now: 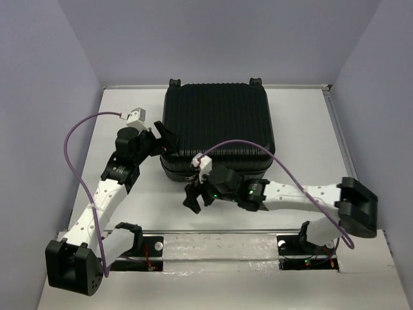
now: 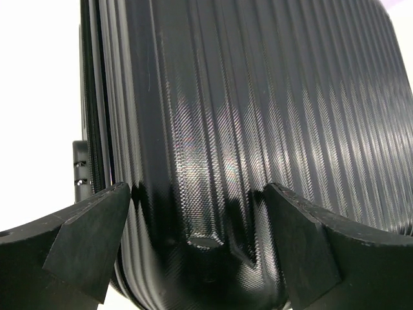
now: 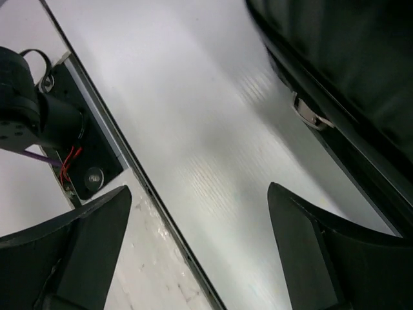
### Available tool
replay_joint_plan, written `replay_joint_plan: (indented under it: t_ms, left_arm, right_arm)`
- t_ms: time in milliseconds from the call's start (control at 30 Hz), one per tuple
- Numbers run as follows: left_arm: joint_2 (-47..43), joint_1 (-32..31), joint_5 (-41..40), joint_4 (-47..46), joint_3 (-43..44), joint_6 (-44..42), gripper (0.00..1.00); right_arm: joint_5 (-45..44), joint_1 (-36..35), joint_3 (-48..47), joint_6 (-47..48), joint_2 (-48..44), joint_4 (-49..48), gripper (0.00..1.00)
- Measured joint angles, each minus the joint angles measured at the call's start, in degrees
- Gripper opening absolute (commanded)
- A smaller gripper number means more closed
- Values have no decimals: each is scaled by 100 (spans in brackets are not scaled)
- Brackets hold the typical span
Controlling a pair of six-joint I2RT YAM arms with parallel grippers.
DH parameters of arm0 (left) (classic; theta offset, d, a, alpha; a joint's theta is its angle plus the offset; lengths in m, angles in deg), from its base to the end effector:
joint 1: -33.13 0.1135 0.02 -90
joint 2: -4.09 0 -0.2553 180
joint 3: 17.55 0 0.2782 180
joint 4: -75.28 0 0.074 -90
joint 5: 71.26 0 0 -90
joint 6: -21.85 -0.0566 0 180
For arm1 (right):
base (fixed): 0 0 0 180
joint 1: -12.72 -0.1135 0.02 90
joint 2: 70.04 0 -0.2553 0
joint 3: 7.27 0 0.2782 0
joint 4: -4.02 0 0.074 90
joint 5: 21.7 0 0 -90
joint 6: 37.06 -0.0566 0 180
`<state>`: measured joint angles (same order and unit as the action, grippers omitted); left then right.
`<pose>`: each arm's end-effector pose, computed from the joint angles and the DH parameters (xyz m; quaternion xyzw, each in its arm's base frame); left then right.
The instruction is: Pack the luggage
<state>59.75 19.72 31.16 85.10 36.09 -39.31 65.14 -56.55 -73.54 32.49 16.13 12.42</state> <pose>0.2701 -0.0769 0.2880 -0.0360 0.7739 -0.3042 0.5543 0.1372 0.3538 0.2117 -0.3418 0.7873 0.3448 0.3800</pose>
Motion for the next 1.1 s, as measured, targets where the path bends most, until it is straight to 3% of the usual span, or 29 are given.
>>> replay_joint_plan:
  t_ms: [67, 133, 167, 200, 233, 267, 300, 333, 367, 400, 467, 600, 700, 1100]
  left_arm:
    - [-2, -37, 33, 83, 0, 28, 97]
    - [-2, -37, 35, 122, 0, 48, 97]
    - [-2, -37, 28, 129, 0, 57, 97]
    - [-2, -37, 24, 129, 0, 59, 97]
    - [-2, -37, 24, 129, 0, 59, 97]
    - [-2, -37, 24, 129, 0, 61, 97]
    - [-2, -37, 28, 129, -2, 61, 98]
    - [-2, -37, 37, 127, -2, 61, 97]
    - [-2, -37, 48, 125, -4, 61, 97]
    - [-2, -37, 72, 125, -7, 63, 98]
    - [-2, -37, 101, 125, -13, 63, 98]
    - [-11, -37, 114, 105, -35, 66, 98]
    - [-26, -35, 144, 59, -70, 63, 97]
    - [-284, -258, 37, -254, -422, 109, 95]
  right_arm:
    - [-120, 37, 271, -103, -619, 376, 92]
    - [-291, 70, 435, -225, -1252, 870, 81]
    - [-470, 81, 446, -273, -1534, 1110, 35]
    - [-590, 120, 446, -275, -1687, 1246, 14]
    - [-743, 168, 446, -310, -1937, 1453, 7]
    - [-772, 337, 435, -278, -2129, 1620, 7]
    - [-824, 610, 409, -264, -2332, 1742, 11]
    - [-844, 1095, 345, -234, -2520, 1884, 22]
    - [-896, 1604, 273, -205, -2618, 1956, 40]
    - [-879, 2236, 127, -227, -2699, 2015, 72]
    - [-1084, 3283, -260, -138, -2693, 2055, 97]
    - [-761, 5058, -804, -44, -2302, 2020, 100]
    - [-297, 5729, -837, -76, -1867, 1996, 100]
    - [2643, 6085, -1187, -402, -151, 938, 99]
